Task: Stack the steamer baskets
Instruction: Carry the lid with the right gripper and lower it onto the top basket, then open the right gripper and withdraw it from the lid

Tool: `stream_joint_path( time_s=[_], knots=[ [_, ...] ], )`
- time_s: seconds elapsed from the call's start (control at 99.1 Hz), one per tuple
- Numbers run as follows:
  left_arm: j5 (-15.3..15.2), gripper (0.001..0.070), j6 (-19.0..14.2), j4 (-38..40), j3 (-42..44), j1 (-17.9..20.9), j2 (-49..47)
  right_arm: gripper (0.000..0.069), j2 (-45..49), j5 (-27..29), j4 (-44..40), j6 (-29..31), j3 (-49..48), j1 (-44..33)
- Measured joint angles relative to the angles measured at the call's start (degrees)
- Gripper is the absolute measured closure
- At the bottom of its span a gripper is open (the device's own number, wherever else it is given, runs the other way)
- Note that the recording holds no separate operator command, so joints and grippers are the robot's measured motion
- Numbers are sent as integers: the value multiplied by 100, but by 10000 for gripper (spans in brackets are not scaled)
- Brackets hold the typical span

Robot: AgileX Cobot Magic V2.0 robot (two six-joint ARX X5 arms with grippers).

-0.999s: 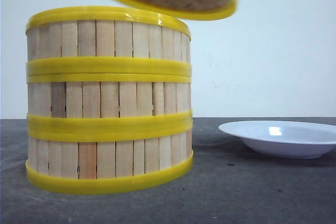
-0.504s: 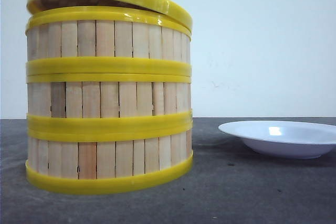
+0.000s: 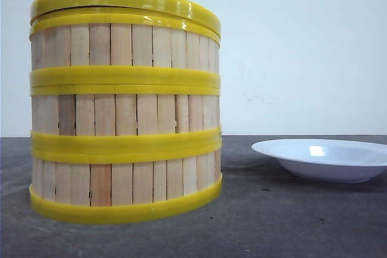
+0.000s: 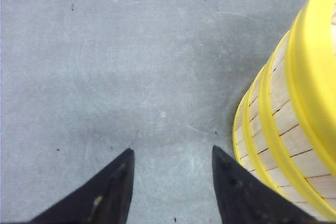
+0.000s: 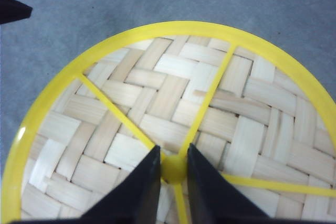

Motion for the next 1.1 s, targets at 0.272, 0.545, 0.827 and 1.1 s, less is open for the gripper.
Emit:
stream_joint_path(
  time_s=[0.272,0.545,0.827,1.1],
  knots=[
    [0,434,0,0,0,7,0,634,76,9,-28,-92,37,52],
    [0,434,0,2,0,7,0,633,76,11,-20,-129,37,57],
    [0,434,0,4,0,7,0,365,85,-13,-37,-127,37,68],
    [0,434,0,4,0,7,0,334,-573,293,-87,-44,22,-17]
  ],
)
